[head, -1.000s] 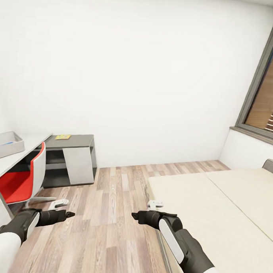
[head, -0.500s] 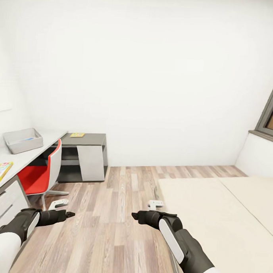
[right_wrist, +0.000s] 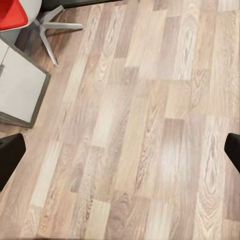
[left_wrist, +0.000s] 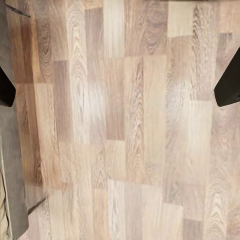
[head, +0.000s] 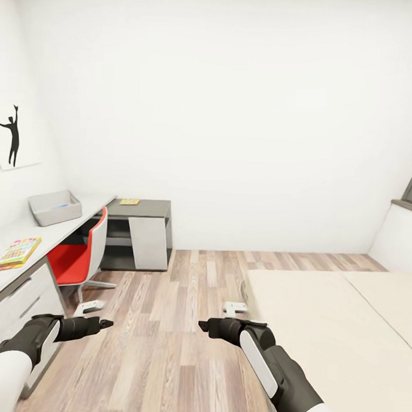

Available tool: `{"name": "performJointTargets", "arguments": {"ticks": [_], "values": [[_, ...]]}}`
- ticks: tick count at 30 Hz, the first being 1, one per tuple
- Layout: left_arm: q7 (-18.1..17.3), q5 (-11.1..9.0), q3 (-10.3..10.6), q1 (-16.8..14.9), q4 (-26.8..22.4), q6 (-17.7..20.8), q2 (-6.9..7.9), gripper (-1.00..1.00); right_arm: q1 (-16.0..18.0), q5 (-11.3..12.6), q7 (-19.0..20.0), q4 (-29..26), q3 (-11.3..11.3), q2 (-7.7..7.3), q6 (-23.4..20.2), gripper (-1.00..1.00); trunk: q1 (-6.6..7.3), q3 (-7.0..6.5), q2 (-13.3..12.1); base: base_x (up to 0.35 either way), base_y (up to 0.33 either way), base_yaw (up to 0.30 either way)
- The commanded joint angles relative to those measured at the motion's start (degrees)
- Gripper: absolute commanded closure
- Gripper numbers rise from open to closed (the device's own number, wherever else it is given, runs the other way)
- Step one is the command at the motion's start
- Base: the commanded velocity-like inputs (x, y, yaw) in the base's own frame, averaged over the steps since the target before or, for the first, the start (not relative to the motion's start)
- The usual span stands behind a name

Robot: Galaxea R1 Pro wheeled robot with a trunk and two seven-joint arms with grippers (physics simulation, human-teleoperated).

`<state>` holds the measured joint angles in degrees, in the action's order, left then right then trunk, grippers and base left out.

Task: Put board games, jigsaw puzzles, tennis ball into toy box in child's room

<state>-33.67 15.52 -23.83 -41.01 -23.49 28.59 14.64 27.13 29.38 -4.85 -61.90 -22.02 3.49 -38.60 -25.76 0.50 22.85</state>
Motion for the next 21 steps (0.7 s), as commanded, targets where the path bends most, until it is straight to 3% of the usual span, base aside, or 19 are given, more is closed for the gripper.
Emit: {"name": "performJointTargets", "arguments": {"ticks": [1, 16, 21], "values": [[-0.43, 0.57, -0.47, -0.04, -0.07, 0.30, -0.05, -1.00, 0.03, 0.59, -0.51, -0.06, -0.07, -0.03, -0.16, -1.00, -0.03, 0.05, 0.07, -0.011, 0.000, 0.238], [-0.41, 0.63, -0.49, -0.04, -0.07, 0.32, -0.12, -1.00, 0.03, 0.59, -0.51, -0.06, -0.04, -0.06, -0.16, -1.00, -0.03, 0.05, 0.07, -0.002, 0.000, 0.060], [-0.40, 0.62, -0.46, -0.04, -0.07, 0.32, -0.13, -1.00, 0.03, 0.56, -0.51, -0.06, -0.07, -0.06, -0.16, -1.00, -0.03, 0.05, 0.07, 0.000, 0.000, 0.171]]}}
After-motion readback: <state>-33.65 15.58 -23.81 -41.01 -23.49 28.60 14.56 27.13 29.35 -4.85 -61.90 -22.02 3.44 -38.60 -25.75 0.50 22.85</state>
